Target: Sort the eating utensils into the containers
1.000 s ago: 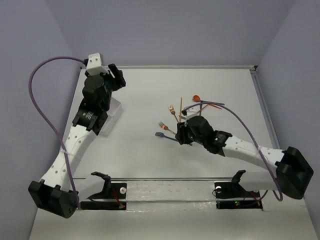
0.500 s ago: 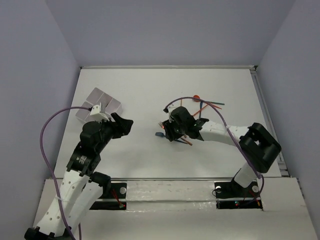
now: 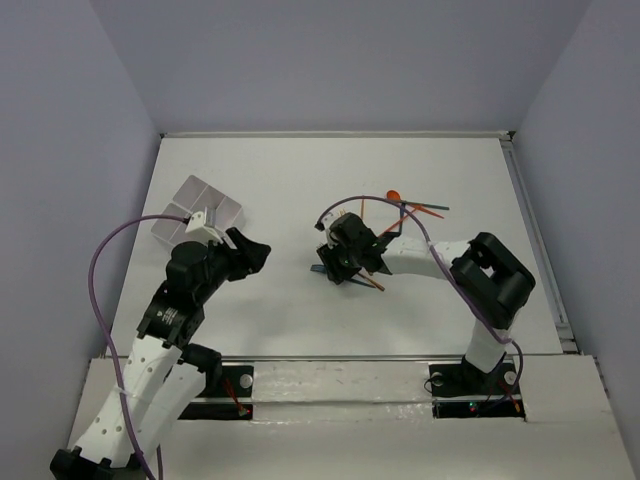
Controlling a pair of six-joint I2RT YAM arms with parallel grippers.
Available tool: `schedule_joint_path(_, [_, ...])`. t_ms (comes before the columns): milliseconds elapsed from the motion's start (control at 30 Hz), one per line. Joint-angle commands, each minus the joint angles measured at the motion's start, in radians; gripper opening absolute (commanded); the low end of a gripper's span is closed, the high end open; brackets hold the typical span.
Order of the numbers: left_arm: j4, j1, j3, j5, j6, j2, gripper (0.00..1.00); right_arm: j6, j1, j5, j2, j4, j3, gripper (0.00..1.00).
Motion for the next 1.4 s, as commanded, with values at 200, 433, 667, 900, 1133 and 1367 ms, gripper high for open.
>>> schedule_joint_path(200, [0.018, -0.004, -0.026, 0.003, -0.068, 0.025, 0.69, -0.036, -0.002, 0.021, 0.017, -0.056, -0.018, 0.30])
schedule_joint_path(433, [0.048, -0.004, -0.063, 0.037, -0.124, 0.024, 0.69, -0.036, 0.030, 0.001, 0.014, -0.046, -0.029, 0.07])
schedule_joint_path(667, [0.143, -0.004, -0.129, 0.104, -0.198, 0.034, 0.70, 0.013, 0.030, -0.140, -0.136, 0.092, -0.058, 0.07])
schedule_joint_path(900, [0.334, -0.004, -0.216, 0.168, -0.278, 0.111, 0.66, 0.093, 0.051, -0.291, -0.266, 0.236, -0.126, 0.07])
schedule_joint_path(1133, [0.498, -0.013, -0.259, 0.228, -0.361, 0.163, 0.66, 0.143, 0.093, -0.318, -0.291, 0.309, -0.143, 0.07])
schedule_joint_path(1367, [0.549, -0.022, -0.281, 0.227, -0.396, 0.157, 0.68, 0.162, 0.123, -0.327, -0.286, 0.338, -0.133, 0.07])
